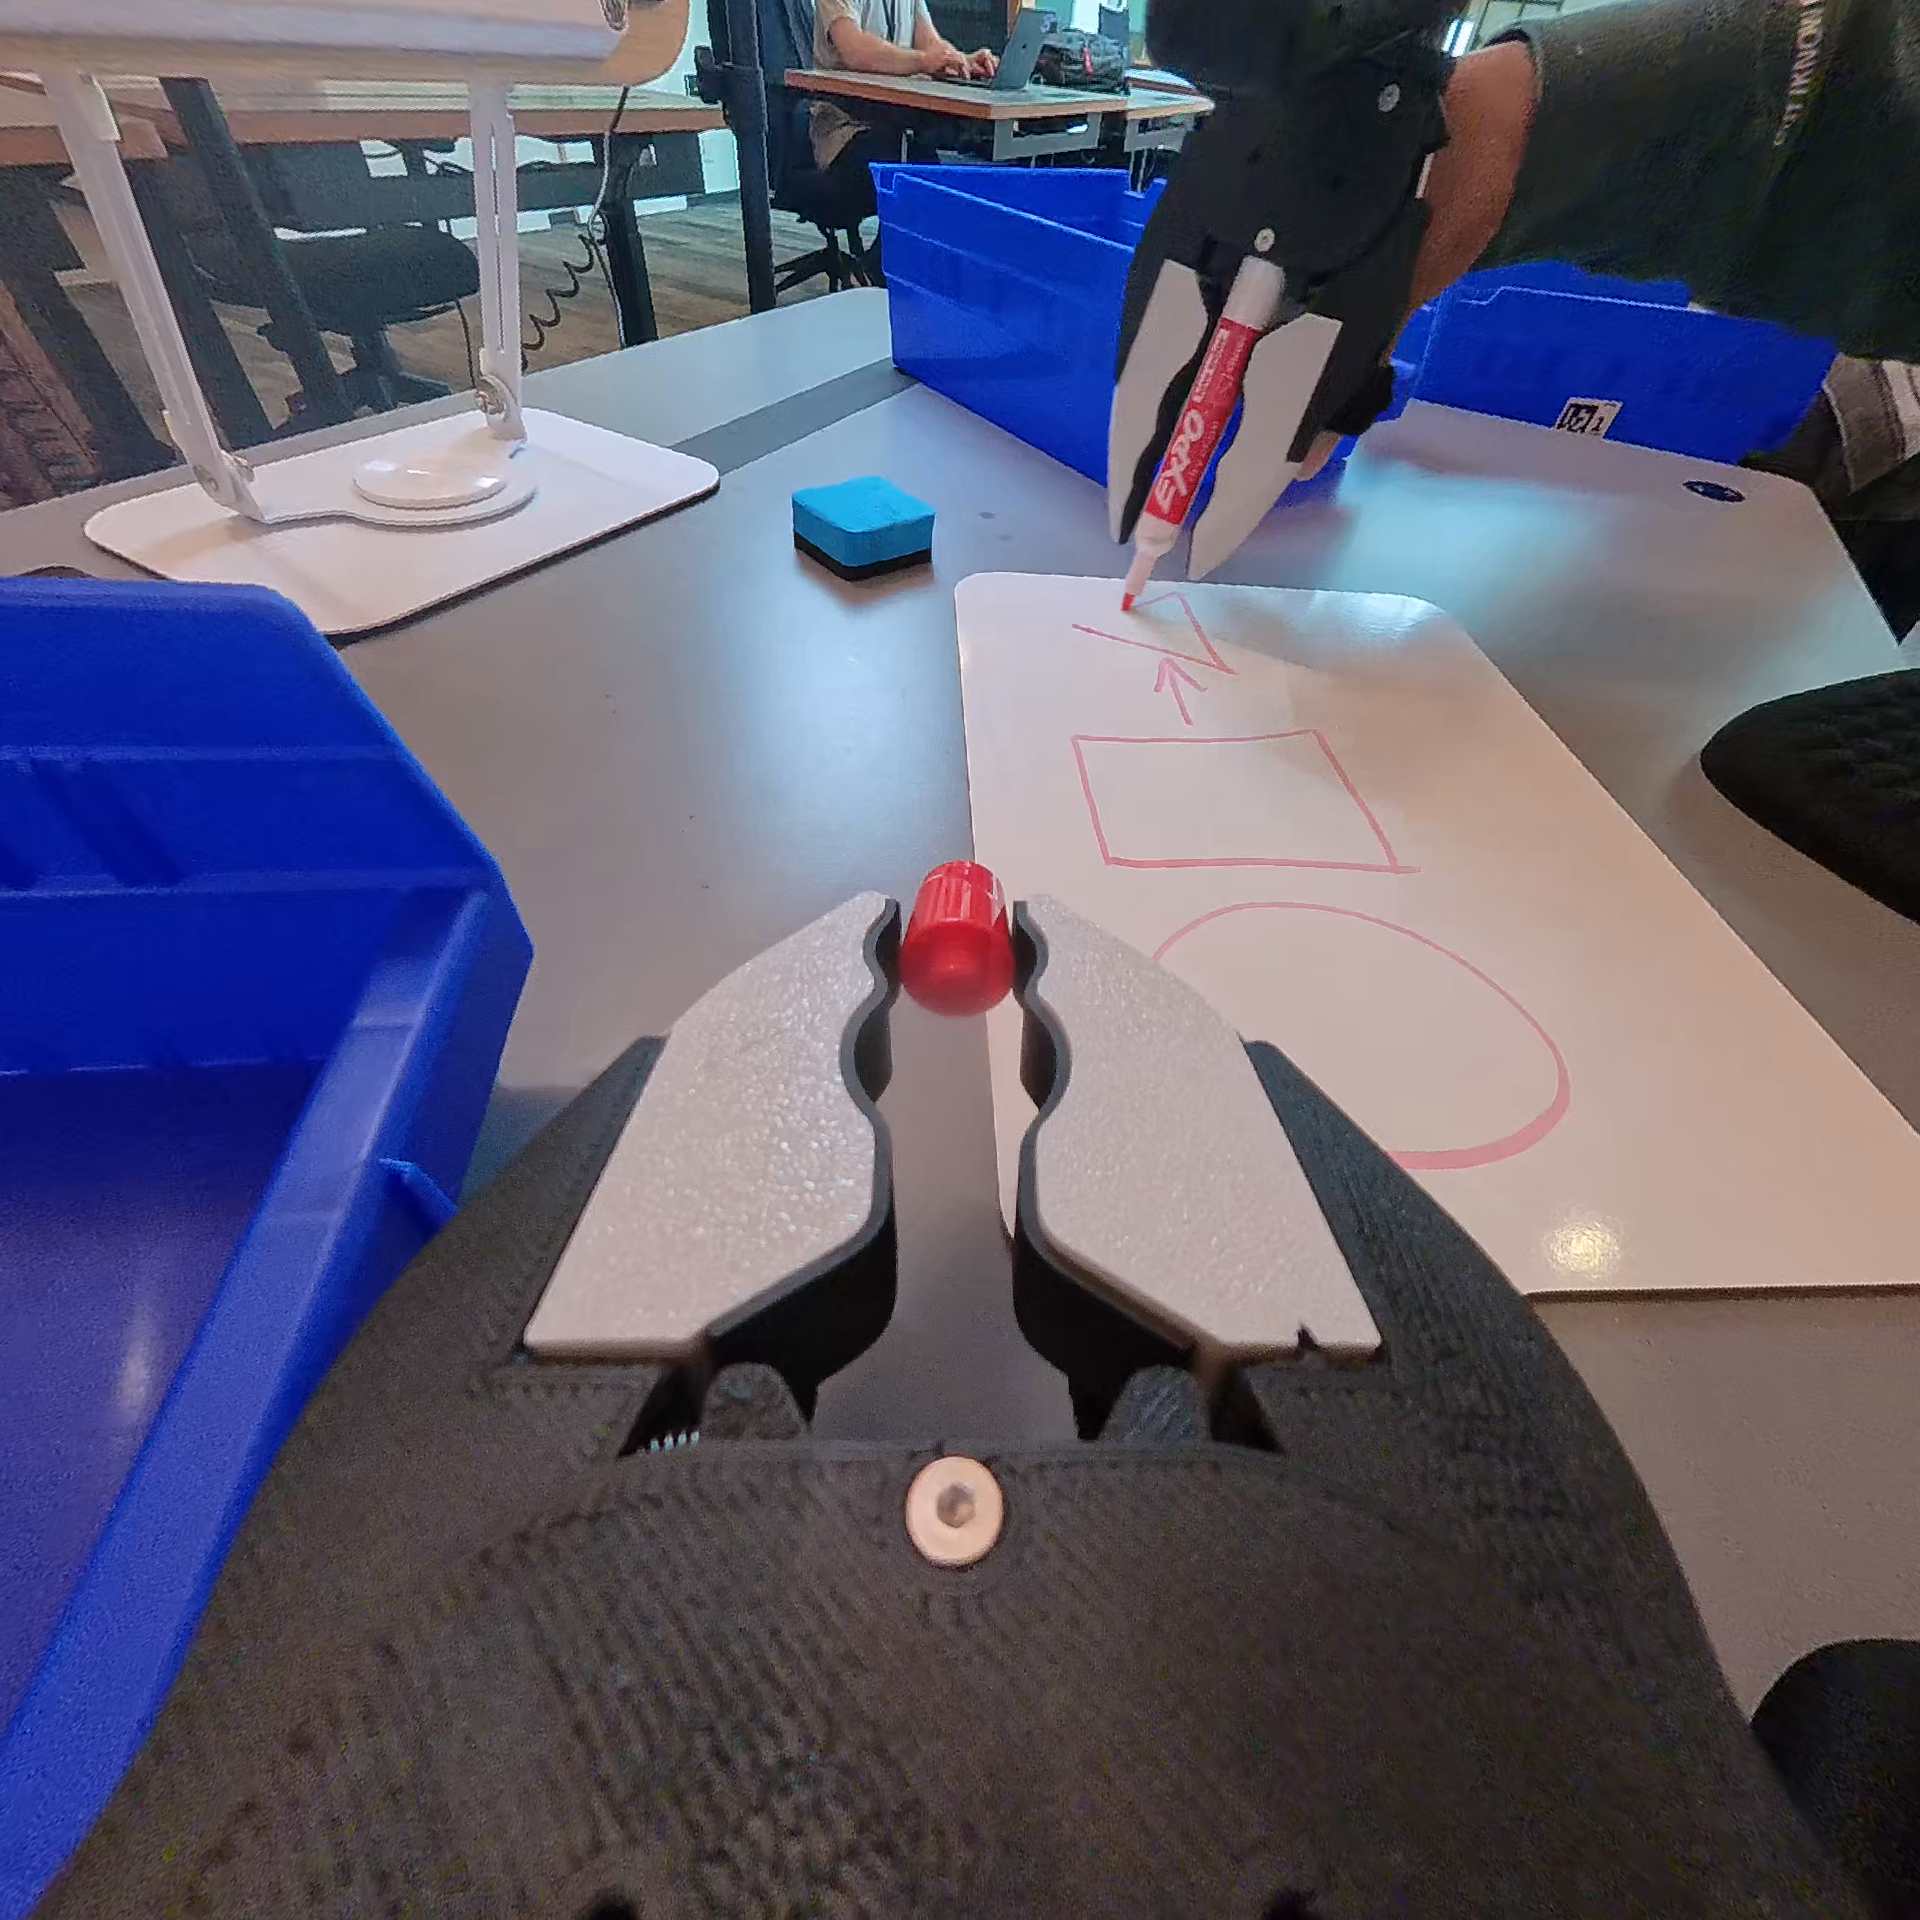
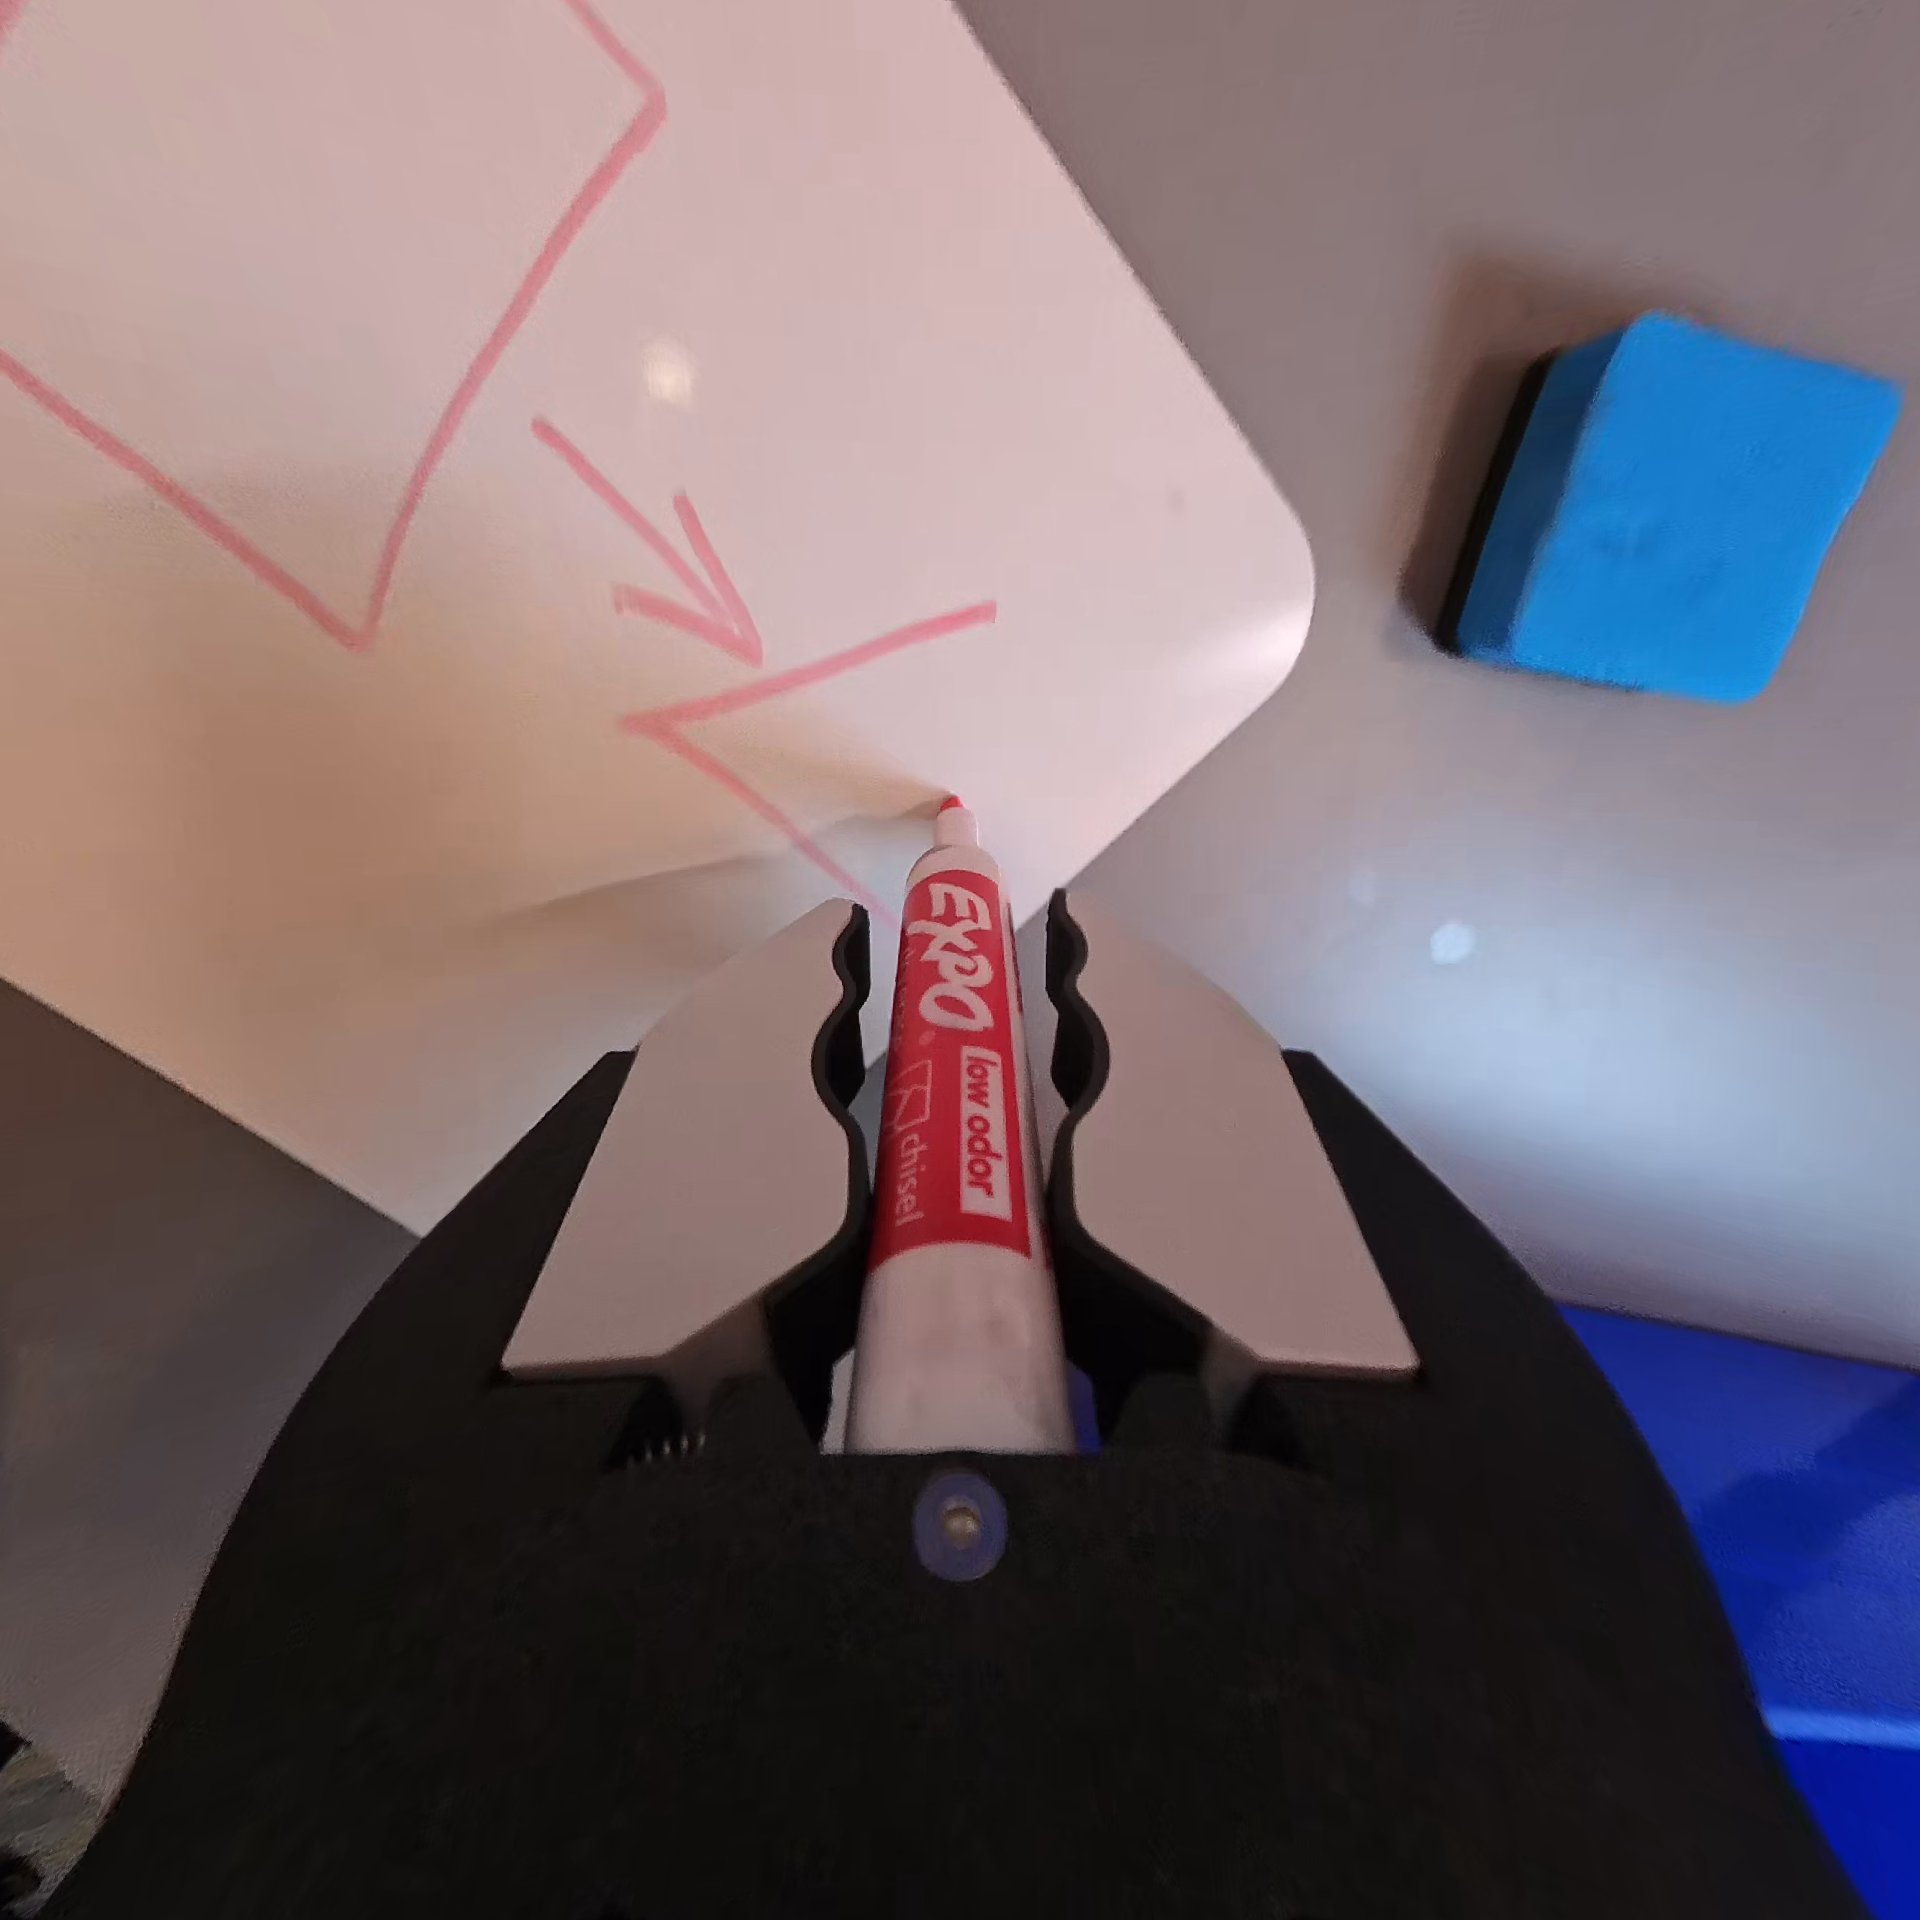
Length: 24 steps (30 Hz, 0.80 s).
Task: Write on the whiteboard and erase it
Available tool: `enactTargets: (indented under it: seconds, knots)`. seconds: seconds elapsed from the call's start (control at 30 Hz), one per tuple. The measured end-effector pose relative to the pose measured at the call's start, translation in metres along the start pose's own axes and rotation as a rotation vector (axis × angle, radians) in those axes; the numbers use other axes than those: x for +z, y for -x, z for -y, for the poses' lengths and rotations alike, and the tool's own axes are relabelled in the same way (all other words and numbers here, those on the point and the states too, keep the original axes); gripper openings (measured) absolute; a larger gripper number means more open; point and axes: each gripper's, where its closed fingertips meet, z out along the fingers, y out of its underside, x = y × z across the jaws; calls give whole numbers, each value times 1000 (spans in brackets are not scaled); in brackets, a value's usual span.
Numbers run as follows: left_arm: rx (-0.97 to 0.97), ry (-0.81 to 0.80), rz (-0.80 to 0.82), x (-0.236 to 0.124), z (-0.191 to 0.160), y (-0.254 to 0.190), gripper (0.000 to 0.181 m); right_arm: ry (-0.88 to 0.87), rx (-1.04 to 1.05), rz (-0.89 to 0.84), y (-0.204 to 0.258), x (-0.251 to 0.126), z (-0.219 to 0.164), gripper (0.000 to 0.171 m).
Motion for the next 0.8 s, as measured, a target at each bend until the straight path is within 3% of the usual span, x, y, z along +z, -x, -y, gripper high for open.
enactTargets:
  seconds: [0.3,0.47,0.63,0.8]
  knots:
    - [2,-4,-4,-1,1,0,20,-99,-32,7,-5,-2,40,34]
    - [43,-48,-88,0,10,-18,20,-530,27,10,28,-59,70,34]
    - [243,-202,-241,-7,44,-82,20,-1029,14,58,92,-117,107,34]
    - [414,-371,-254,-14,84,-139,20,-1268,12,236,153,-122,138,34]
